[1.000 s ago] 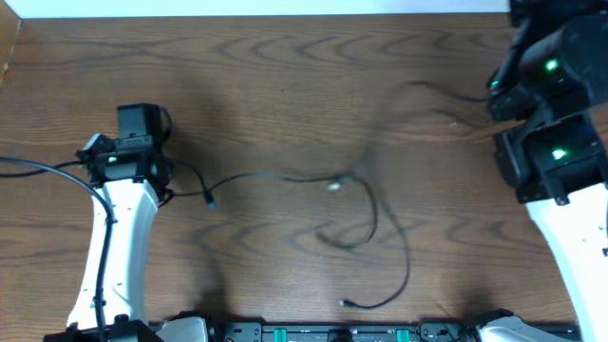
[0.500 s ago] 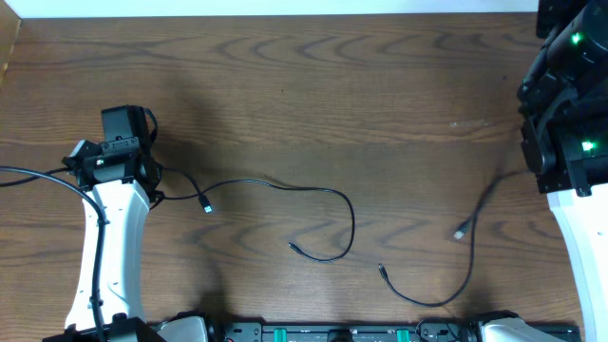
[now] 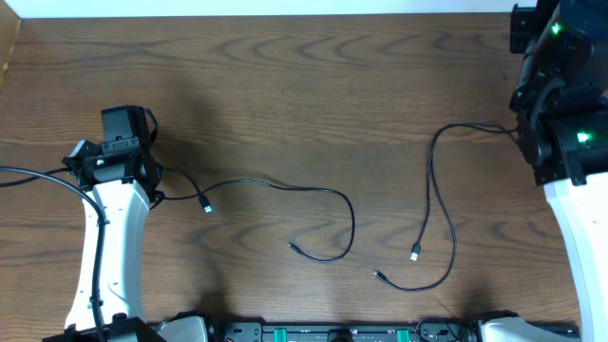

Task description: Untangle cables

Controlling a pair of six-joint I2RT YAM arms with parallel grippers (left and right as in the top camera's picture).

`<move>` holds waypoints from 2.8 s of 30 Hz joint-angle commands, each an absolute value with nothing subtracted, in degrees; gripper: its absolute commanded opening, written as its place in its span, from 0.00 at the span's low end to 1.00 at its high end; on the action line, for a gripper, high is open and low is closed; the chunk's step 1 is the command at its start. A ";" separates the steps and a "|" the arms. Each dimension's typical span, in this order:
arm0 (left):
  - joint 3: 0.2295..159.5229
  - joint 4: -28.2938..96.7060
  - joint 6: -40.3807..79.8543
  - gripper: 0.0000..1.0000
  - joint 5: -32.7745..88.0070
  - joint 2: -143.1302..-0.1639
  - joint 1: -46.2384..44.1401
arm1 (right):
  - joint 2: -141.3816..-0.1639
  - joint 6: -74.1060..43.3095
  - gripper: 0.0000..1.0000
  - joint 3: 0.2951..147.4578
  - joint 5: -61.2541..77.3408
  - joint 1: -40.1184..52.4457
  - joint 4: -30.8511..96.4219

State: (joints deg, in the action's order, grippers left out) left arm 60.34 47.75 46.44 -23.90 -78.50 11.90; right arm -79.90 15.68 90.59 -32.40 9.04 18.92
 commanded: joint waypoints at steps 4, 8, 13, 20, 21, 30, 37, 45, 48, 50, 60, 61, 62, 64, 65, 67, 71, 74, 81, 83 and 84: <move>60.20 47.97 45.89 0.08 -24.45 -78.67 12.10 | -83.64 14.76 0.01 91.44 -31.97 2.59 18.72; 60.20 47.94 45.89 0.08 -24.45 -78.67 12.10 | -86.48 14.76 0.01 91.44 -31.97 -1.93 17.43; 60.20 47.92 45.89 0.08 -24.47 -78.67 12.10 | -90.08 14.81 0.01 91.44 -31.99 -7.73 14.13; 60.20 47.66 45.89 0.08 -23.22 -78.67 12.10 | -95.74 14.81 0.01 91.44 -31.94 -16.45 5.61; 60.20 47.40 45.93 0.08 -22.76 -78.67 12.10 | -96.60 14.81 0.01 91.44 -31.94 -17.52 4.05; 60.20 44.47 45.91 0.08 -19.92 -78.67 12.10 | -104.84 24.64 0.01 91.61 -37.39 -26.06 -18.85; 60.20 44.49 45.91 0.08 -19.44 -78.67 12.08 | -106.19 36.60 0.01 92.38 -39.97 -31.22 -32.93; 60.20 44.49 45.89 0.07 -17.15 -78.67 12.08 | -106.19 31.62 0.01 92.68 -37.21 -33.32 -21.23; 60.20 44.62 45.89 0.08 -17.12 -78.67 12.08 | -106.19 26.24 0.08 92.66 -31.70 -32.88 -13.21; 60.20 44.73 45.89 0.08 -17.12 -78.67 12.08 | -106.19 23.64 0.31 92.66 -29.30 -32.47 -9.58; 60.23 44.84 45.87 0.08 -17.08 -78.67 12.08 | -106.19 22.31 0.99 92.66 -17.82 -26.24 9.17; 60.20 44.95 45.84 0.08 -17.08 -78.67 12.08 | -106.19 22.28 0.99 92.66 -17.23 -25.54 10.46; 60.20 45.08 45.60 0.08 -17.06 -78.67 12.08 | -106.19 22.26 0.99 92.66 -16.73 -24.73 11.99; 60.20 45.50 44.91 0.07 -16.97 -78.67 12.10 | -106.19 21.82 0.99 92.66 -16.21 -23.27 14.31; 60.20 45.76 44.56 0.08 -16.97 -78.67 12.08 | -106.19 21.28 0.99 92.66 -16.12 -22.57 15.18; 60.23 46.06 44.53 0.08 -16.97 -78.67 12.10 | -106.15 20.53 0.99 92.66 -16.12 -21.15 16.95; 60.20 46.02 44.58 0.08 -16.95 -78.67 12.08 | -105.95 19.46 0.99 92.68 -14.52 -18.06 23.66; 60.20 46.06 44.56 0.08 -16.95 -78.67 12.08 | -105.95 15.57 0.99 92.66 -14.17 -15.90 31.22; 60.20 46.04 44.56 0.08 -16.95 -78.67 12.08 | -105.95 0.71 0.99 92.66 -10.59 -14.59 48.97; 60.20 46.02 44.53 0.08 -16.95 -78.67 12.10 | -105.95 -3.18 0.99 92.66 -10.13 -14.63 53.39; 60.20 46.02 44.53 0.08 -16.95 -78.67 12.10 | -105.95 -6.09 0.99 92.68 -10.13 -14.63 55.81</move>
